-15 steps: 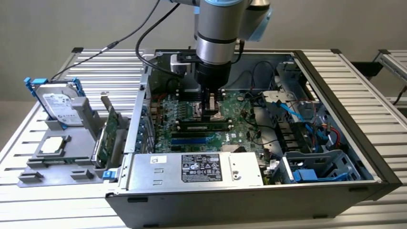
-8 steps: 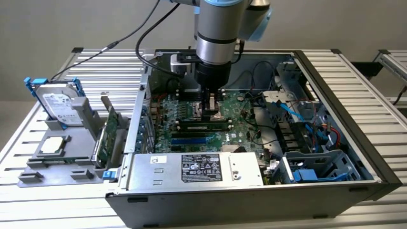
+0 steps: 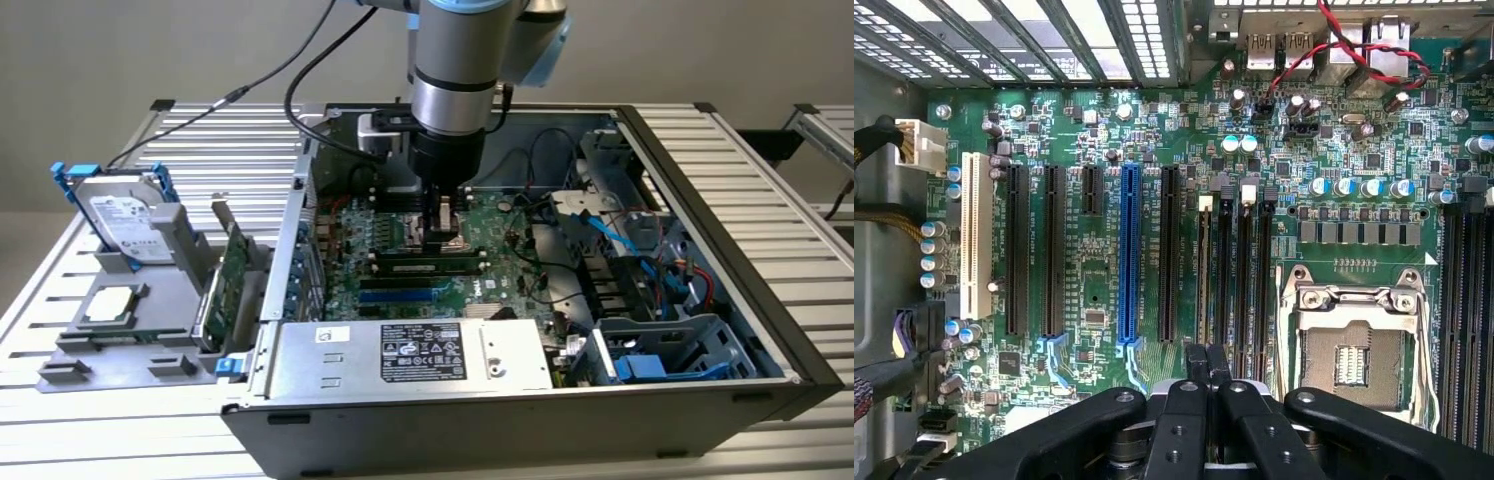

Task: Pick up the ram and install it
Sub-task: 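Press down the ram until it locks into place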

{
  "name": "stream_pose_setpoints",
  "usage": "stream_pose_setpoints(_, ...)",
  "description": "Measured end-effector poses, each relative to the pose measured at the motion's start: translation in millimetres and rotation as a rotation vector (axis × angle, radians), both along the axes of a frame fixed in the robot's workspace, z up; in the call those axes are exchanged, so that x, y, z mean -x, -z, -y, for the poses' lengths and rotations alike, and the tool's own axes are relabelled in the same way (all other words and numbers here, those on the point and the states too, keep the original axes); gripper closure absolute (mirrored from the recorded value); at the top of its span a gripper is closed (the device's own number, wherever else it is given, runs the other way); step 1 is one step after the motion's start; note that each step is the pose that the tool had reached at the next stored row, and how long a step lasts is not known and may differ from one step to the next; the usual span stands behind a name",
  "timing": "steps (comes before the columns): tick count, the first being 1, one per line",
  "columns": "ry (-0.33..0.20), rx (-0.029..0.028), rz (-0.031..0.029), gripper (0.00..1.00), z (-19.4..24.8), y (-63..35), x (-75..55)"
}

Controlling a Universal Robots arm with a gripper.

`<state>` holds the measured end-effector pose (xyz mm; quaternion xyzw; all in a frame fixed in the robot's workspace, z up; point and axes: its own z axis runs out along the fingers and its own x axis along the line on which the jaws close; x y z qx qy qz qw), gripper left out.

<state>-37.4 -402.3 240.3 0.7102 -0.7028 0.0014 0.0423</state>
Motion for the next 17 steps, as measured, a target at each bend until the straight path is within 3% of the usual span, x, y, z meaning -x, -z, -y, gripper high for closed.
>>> stream_pose_setpoints(4,0.022,-0.0004,-0.0013,0.89,1.2,0.1,0.0)
stream_pose_setpoints(17,0.232,-0.0003,-0.0013,0.89,1.3,0.1,0.0)
